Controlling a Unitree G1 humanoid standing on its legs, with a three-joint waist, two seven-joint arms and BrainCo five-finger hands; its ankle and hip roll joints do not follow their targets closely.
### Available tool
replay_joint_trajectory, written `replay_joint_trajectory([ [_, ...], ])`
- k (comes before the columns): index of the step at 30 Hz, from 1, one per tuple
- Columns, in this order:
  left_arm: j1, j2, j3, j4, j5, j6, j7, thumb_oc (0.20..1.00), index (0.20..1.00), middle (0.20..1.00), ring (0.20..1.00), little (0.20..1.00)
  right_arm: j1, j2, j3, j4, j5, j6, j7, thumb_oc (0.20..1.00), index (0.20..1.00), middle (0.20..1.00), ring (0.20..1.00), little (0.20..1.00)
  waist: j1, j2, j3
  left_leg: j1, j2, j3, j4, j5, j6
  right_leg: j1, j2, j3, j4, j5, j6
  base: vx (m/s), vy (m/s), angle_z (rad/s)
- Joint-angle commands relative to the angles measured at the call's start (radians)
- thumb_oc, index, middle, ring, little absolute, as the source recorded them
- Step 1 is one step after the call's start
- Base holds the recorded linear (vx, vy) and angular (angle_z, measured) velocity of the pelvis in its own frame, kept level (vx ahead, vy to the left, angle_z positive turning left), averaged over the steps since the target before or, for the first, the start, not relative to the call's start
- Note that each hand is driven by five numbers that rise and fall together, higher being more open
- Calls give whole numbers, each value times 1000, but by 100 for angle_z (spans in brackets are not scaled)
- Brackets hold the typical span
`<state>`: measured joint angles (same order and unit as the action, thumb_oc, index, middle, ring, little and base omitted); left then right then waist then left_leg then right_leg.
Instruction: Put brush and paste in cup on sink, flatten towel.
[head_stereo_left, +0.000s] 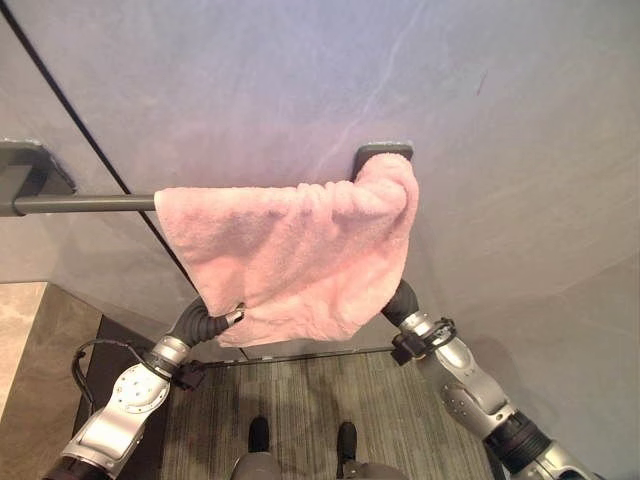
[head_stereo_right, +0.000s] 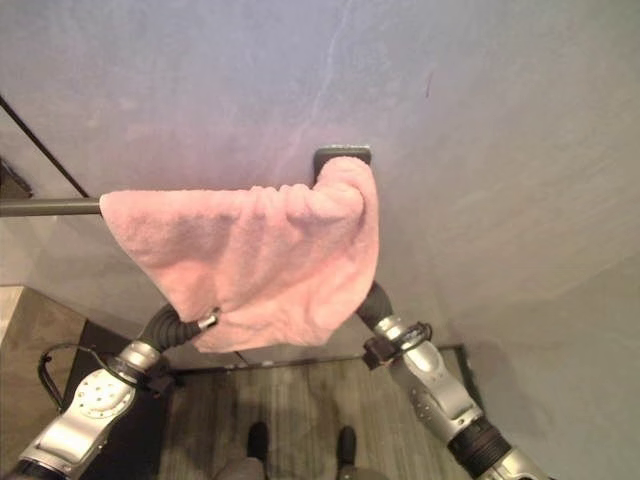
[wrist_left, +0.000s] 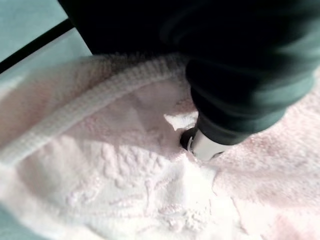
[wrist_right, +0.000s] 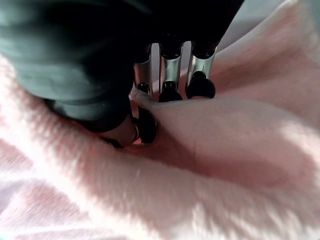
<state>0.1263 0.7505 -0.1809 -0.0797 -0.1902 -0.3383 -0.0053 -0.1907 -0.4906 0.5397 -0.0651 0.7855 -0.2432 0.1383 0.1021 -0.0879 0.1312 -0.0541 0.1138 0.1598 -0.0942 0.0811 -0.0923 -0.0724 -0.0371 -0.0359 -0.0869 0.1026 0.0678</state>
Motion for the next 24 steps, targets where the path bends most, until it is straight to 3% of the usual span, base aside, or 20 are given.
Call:
replay_joint_trajectory([
  [1,9,17,52,-62,-40,-82,35,200,200,200,200,200,3,-1,-27,-105,41,-96,43,200,200,200,200,200,28,-31,-86,8,-15,-27,7,-34,4,-23,-78,15,0,44,96,-20,-5,3],
  [4,56,-20,132,-120,-78,-101,72,200,200,200,200,200,14,-17,-15,-173,44,-107,41,200,200,200,200,200,39,-34,-84,5,-17,-36,7,-33,4,-19,-82,6,0,45,95,-26,-4,7],
  [5,94,-104,149,-23,-67,-91,155,200,200,200,200,200,-8,21,3,-110,-53,-134,-48,200,200,200,200,200,61,-36,-80,-4,-21,-53,7,-27,8,-16,-86,-8,1,44,90,-51,-13,7],
  [8,62,-123,72,156,-10,-55,171,200,200,200,200,200,-44,99,23,79,-119,-104,-127,200,200,200,200,200,67,-30,-74,-7,-24,-57,7,-21,10,-16,-87,-13,2,46,88,-48,3,20],
  [10,32,-92,50,140,48,-60,183,200,200,200,200,200,-91,136,26,141,-167,-118,-153,200,200,200,200,200,80,-26,-68,-7,-24,-58,7,-21,10,-15,-86,-12,3,45,87,-42,20,25],
  [12,42,-69,58,91,31,-69,161,200,200,200,200,200,-83,153,48,65,-112,-110,-103,200,200,200,200,200,88,-28,-68,-13,-23,-62,7,-20,10,-16,-88,-20,1,44,89,0,0,0],
  [15,57,-75,68,93,37,-63,187,200,200,200,200,200,-101,142,33,42,-150,-125,-167,200,200,200,200,200,93,-31,-70,-14,-25,-71,7,-18,12,-12,-91,-27,3,44,87,0,0,0],
  [16,57,-69,88,38,28,-78,190,200,200,200,200,200,-105,125,20,-65,-121,-142,-142,200,200,200,200,200,91,-32,-68,-15,-24,-70,7,-19,12,-12,-90,-26,3,43,88,-8,6,5],
  [21,64,-86,91,31,25,-68,211,200,200,200,200,200,-105,112,20,-105,-118,-146,-163,200,200,200,200,200,86,-34,-71,-13,-23,-68,7,-18,14,-12,-90,-26,5,44,88,-5,3,5],
  [24,73,-76,129,-74,-2,-99,213,200,200,200,200,200,-97,95,-1,-261,-87,-174,-134,200,200,200,200,200,84,-35,-69,-15,-18,-67,7,-18,12,-16,-90,-22,6,43,89,1,-2,-1],
])
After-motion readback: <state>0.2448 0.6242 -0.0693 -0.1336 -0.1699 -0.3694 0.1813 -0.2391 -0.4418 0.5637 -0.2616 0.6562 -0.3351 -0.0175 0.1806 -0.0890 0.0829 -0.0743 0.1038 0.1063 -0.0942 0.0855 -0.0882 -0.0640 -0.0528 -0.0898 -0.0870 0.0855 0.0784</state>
